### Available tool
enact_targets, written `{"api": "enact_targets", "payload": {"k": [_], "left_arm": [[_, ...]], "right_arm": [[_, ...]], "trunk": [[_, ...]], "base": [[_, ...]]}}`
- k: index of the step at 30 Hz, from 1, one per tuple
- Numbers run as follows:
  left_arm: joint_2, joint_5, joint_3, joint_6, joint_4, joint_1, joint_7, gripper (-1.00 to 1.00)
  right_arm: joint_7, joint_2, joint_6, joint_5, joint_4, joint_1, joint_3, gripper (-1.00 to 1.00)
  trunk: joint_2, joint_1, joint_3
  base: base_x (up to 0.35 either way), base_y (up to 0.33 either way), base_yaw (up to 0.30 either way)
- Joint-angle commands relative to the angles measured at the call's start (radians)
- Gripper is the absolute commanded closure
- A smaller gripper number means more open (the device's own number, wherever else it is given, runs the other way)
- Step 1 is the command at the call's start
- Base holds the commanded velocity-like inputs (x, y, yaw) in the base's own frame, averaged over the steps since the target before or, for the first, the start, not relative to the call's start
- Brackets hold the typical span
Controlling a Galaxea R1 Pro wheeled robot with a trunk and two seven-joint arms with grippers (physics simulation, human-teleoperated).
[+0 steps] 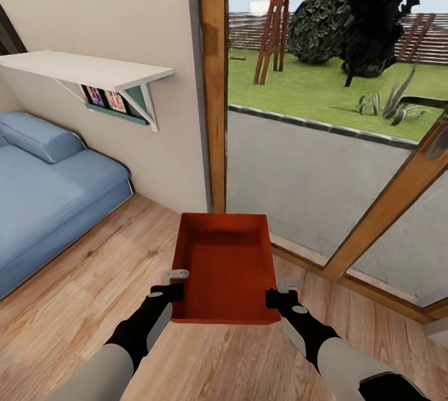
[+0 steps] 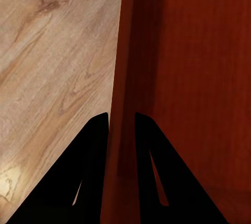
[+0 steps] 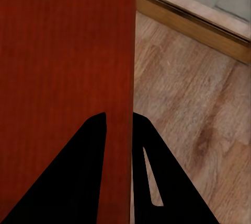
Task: Move the two storage containers from the living room to the garage. In the garage, place one container on the floor and stack the other container on top of it (either order is fine).
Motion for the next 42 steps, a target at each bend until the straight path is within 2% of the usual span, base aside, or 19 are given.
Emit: {"api": "enact_targets", "payload": {"k": [1,42], "left_arm": [[-0.001,0.003,0.011,0.01,-0.027,-0.001,0.012,1.0],[0.001,0.003,0.012,0.01,-0.025,-0.001,0.012,1.0]], "right_arm": [[-0.084,0.001,-0.005,-0.011,0.003,0.0,-0.005,1.0],[-0.086,0.001,-0.004,-0.011,0.004,0.0,-0.005,1.0]], "trunk": [[-0.002,0.001,0.0],[-0.002,0.001,0.065]], "base": [[0.0,0.0,0.0],[0.0,0.0,0.0]]}}
